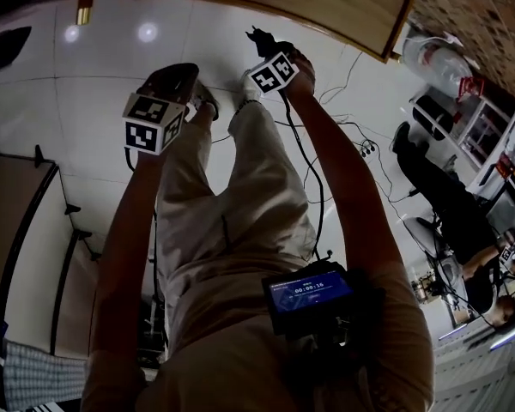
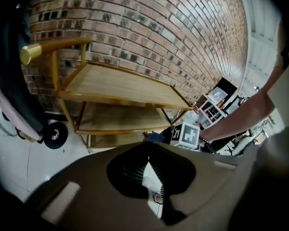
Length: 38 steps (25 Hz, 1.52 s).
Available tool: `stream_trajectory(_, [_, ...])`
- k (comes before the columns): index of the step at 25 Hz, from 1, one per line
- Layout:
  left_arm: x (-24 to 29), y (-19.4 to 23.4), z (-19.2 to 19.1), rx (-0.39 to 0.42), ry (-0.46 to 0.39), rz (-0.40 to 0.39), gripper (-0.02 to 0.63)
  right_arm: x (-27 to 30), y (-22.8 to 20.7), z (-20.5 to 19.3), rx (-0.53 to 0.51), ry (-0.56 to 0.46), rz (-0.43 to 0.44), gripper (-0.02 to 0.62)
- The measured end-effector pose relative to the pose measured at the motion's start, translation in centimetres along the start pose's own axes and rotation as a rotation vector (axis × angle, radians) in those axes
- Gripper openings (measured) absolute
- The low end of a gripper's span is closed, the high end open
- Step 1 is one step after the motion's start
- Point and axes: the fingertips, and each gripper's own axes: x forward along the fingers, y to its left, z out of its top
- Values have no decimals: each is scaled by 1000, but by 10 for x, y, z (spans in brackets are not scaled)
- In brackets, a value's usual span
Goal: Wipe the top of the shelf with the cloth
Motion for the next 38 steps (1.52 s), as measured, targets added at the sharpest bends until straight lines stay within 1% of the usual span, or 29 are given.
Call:
stream_trajectory(6, [-10, 72, -49, -51, -20, 66, 3, 51, 56, 74, -56, -58, 50, 95])
stream_trajectory(10, [7, 114, -82, -83, -42, 106, 3, 90, 73, 115, -96, -101, 57, 95])
stream_trajectory(12, [23, 134, -93, -100, -74, 121, 3, 112, 77, 134, -130, -132, 49, 95])
stream_trajectory(13, [34, 147, -93, -103, -96, 127, 3, 125, 75, 145, -146, -154, 43, 97])
stream_trajectory(15, [61, 177, -84, -84, -139, 138, 3, 156, 68, 172, -171, -200, 35, 97])
stream_trajectory(17, [87, 209, -76, -58, -160, 158, 3, 191, 69, 196, -177, -230, 54, 97])
stream_trajectory(19, [108, 238, -76, -60, -180, 188, 3, 221, 78, 218, -183, -256, 72, 97])
stream_trajectory(21, [126, 261, -73, -45, -208, 213, 3, 242, 78, 241, -200, -288, 57, 97])
stream_trajectory(24, [141, 277, -73, 24, -216, 228, 3, 263, 82, 266, -260, -314, 22, 95])
stream_trajectory(27, [139, 273, -73, 55, -203, 201, 5, 295, 87, 295, -361, -356, -44, 97])
stream_trajectory(28, [137, 269, -72, 79, -197, 208, 3, 306, 88, 301, -393, -361, -61, 97])
stream_trajectory(30, [133, 267, -78, 123, -167, 248, 4, 323, 87, 308, -428, -357, -64, 95])
stream_trajectory(31, [131, 271, -84, 125, -152, 269, 5, 327, 86, 312, -433, -353, -55, 92])
stream_trajectory(32, [130, 277, -90, 110, -146, 283, 5, 327, 85, 315, -439, -346, -44, 94])
stream_trajectory(35, [126, 291, -102, 34, -161, 285, 5, 328, 90, 314, -461, -335, 2, 94])
stream_trajectory(37, [126, 292, -101, 25, -157, 278, 5, 328, 93, 308, -473, -334, 47, 92])
stream_trajectory(38, [127, 291, -98, 36, -154, 273, 5, 328, 94, 304, -481, -330, 72, 92])
